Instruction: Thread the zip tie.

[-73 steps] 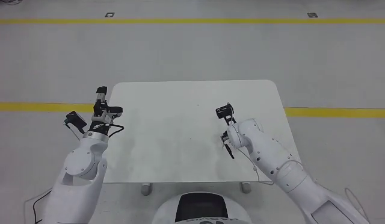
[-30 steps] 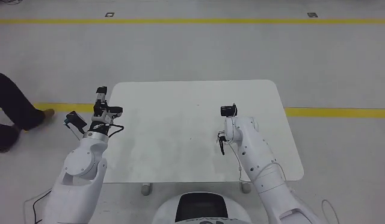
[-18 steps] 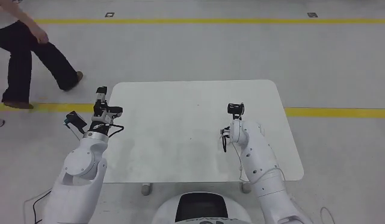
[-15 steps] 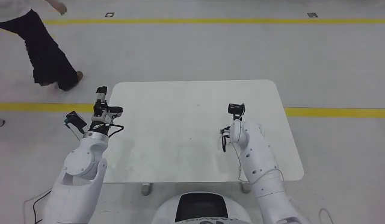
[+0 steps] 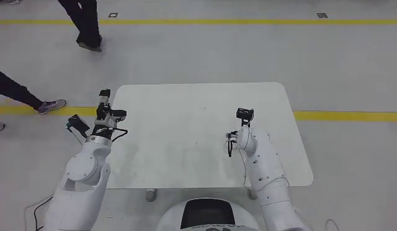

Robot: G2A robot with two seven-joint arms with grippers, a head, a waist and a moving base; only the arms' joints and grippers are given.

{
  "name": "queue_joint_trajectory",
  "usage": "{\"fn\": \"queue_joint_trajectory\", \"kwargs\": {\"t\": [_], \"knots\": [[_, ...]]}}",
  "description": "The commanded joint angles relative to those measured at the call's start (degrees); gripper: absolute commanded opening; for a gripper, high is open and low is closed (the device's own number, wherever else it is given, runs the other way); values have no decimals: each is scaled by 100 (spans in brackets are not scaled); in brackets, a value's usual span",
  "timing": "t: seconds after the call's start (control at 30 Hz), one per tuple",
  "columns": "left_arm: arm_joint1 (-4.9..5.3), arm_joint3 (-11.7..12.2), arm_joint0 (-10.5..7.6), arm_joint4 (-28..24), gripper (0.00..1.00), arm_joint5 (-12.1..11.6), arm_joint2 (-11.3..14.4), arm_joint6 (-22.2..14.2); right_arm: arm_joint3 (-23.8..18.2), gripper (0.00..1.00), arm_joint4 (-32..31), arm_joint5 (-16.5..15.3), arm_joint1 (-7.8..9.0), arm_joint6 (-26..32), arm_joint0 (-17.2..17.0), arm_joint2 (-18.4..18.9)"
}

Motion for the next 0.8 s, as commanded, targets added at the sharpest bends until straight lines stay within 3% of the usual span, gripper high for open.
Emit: {"fn": "queue_joint_trajectory", "kwargs": {"t": [0.0, 0.53, 0.6, 0.63, 0.67, 0.77], "knots": [[0, 0, 0, 0, 100, 0, 0, 0, -1, 100, 0, 0, 1, 0, -1, -3], [0, 0, 0, 0, 100, 0, 0, 0, 27, 99, 0, 0, 36, -219, -84, -71], [0, 0, 0, 0, 100, 0, 0, 0, 48, 77, 0, 0, 43, -235, -78, -78], [0, 0, 0, 0, 100, 0, 0, 0, 57, 54, 0, 0, 49, -243, -77, -79], [0, 0, 0, 0, 100, 0, 0, 0, 62, 48, 0, 0, 52, -247, -77, -77], [0, 0, 0, 0, 100, 0, 0, 0, 88, 47, 0, 0, 59, -256, -72, -60]]}}
